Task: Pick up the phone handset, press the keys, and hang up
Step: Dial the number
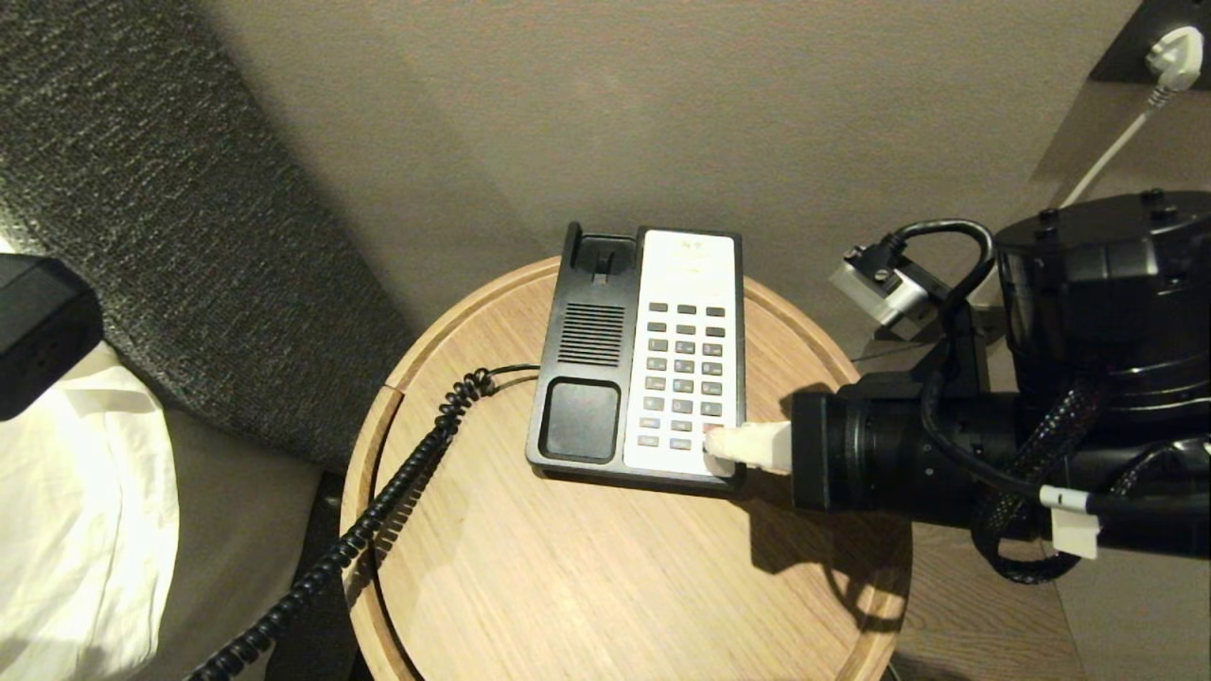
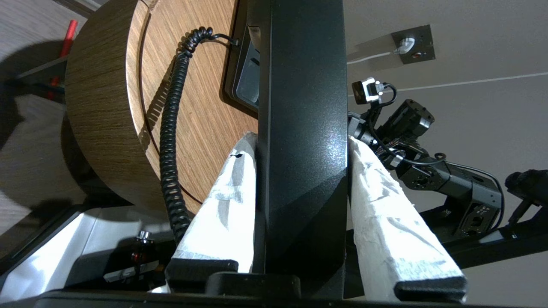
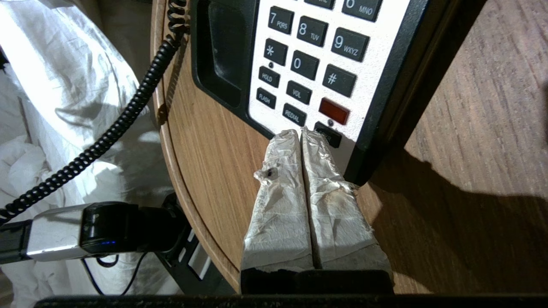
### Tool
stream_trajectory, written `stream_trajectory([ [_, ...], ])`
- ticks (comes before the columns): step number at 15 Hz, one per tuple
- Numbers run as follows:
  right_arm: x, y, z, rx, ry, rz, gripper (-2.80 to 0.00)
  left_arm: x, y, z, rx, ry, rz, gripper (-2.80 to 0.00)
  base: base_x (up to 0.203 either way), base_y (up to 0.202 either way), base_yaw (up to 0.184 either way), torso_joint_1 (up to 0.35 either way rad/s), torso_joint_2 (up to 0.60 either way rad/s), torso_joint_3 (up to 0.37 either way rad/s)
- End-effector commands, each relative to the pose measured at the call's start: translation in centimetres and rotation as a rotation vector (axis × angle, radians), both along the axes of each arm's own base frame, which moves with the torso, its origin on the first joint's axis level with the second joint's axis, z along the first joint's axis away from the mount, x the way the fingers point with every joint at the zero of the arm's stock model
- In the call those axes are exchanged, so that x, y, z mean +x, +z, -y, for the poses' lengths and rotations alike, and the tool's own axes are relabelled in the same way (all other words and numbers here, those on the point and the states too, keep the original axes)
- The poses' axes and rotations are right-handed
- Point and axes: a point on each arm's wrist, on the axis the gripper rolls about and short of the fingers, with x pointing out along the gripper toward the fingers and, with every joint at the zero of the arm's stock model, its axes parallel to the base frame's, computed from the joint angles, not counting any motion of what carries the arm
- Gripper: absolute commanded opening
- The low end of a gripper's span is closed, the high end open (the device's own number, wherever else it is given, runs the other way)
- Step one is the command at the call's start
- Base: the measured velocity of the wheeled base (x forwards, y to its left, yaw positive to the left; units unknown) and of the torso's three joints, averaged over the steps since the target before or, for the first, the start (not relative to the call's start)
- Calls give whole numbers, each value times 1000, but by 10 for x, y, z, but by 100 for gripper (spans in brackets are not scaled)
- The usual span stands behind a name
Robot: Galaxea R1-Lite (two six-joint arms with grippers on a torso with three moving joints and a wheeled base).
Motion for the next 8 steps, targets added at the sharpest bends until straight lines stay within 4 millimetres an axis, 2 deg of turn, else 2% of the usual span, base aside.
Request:
stream_trajectory([
  [1, 2, -2, -2, -7, 3, 4, -280, -1, 0, -1, -4, 1, -3, -280, 0, 0, 0, 0, 0, 0],
  [8, 6, -4, -3, -41, 14, 33, -280, -1, 0, -1, -3, 1, -2, -280, 0, 0, 0, 0, 0, 0],
])
